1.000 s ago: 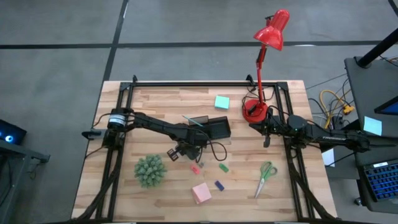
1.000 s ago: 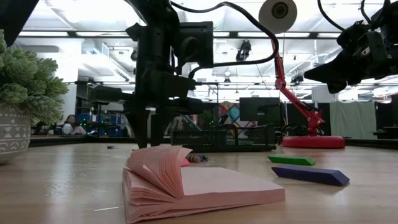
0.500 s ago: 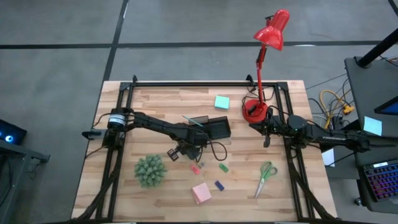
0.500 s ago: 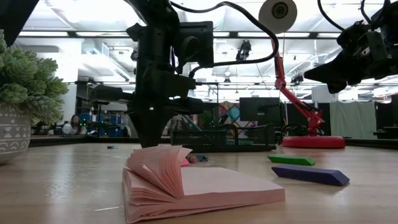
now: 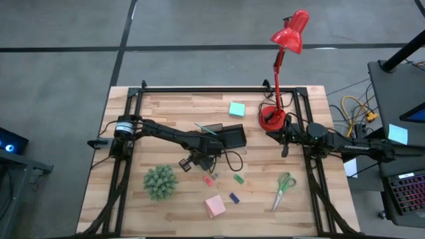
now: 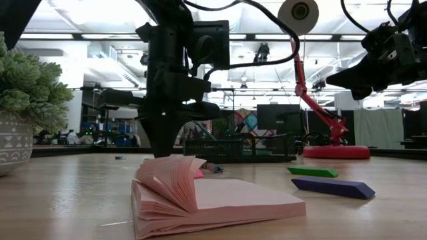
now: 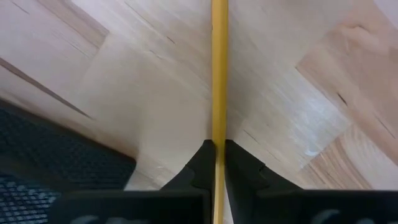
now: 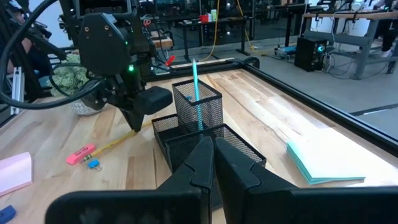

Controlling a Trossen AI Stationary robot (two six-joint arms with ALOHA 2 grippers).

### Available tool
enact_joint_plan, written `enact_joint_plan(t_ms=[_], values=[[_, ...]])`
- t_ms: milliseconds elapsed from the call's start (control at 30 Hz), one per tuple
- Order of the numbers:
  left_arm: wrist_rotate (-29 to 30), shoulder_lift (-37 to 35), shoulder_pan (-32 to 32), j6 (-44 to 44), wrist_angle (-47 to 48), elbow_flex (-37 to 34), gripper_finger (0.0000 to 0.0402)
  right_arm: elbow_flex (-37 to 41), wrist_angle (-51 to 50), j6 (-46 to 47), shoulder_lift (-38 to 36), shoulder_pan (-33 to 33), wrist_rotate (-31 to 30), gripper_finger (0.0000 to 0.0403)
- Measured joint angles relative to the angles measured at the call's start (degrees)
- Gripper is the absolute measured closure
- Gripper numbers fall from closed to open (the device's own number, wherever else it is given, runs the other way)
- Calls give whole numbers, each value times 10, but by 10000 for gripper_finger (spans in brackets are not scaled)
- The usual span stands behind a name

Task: Pick and place office supplies into organizer
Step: Put the yellow pencil into the black desk organizer

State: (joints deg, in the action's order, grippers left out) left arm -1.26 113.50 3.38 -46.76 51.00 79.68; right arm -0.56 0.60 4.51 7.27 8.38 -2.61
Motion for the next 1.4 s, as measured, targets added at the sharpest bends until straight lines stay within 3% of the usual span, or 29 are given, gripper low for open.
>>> enact_joint_plan(t_ms=[600, 900, 1400], values=[[-4, -33, 0, 29, 1, 1, 400, 0, 0, 0, 0, 0, 0, 394], [-60, -58, 0, 64, 1, 1, 400, 0, 0, 0, 0, 0, 0, 394], [-138, -115, 0, 150, -90, -2, 400, 0, 0, 0, 0, 0, 0, 394]])
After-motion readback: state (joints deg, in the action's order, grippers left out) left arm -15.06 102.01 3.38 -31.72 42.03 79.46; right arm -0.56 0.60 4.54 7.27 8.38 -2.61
